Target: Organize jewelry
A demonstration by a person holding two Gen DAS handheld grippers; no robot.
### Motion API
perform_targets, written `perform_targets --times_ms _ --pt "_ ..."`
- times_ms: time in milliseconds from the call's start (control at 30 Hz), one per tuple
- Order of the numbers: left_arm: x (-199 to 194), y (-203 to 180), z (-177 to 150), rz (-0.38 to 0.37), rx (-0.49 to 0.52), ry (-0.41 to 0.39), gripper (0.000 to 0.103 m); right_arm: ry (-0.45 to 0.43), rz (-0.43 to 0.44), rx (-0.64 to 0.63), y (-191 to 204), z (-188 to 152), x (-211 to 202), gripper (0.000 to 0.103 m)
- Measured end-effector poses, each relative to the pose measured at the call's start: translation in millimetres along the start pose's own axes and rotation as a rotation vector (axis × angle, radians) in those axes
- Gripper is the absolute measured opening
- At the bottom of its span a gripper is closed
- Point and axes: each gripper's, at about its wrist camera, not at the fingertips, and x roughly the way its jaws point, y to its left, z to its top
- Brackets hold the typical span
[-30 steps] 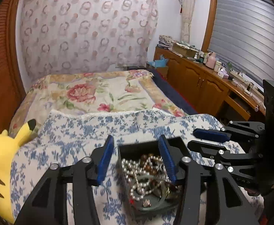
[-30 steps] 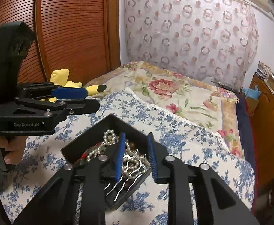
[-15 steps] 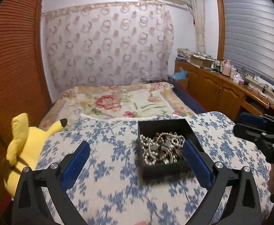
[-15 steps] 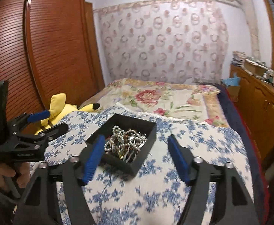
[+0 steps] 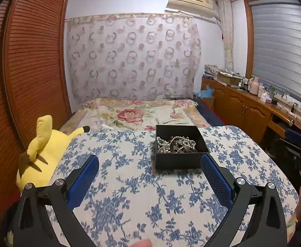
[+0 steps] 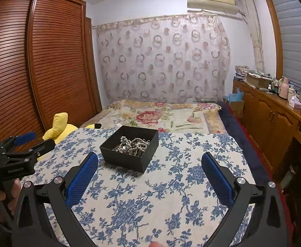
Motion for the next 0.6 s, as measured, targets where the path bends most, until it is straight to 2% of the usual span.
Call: perform_targets --times_ms 600 --pt "-16 -4 -5 -0.011 0.017 -0.013 0.096 -0.019 -0.054 0.015 6 -9 -4 0.101"
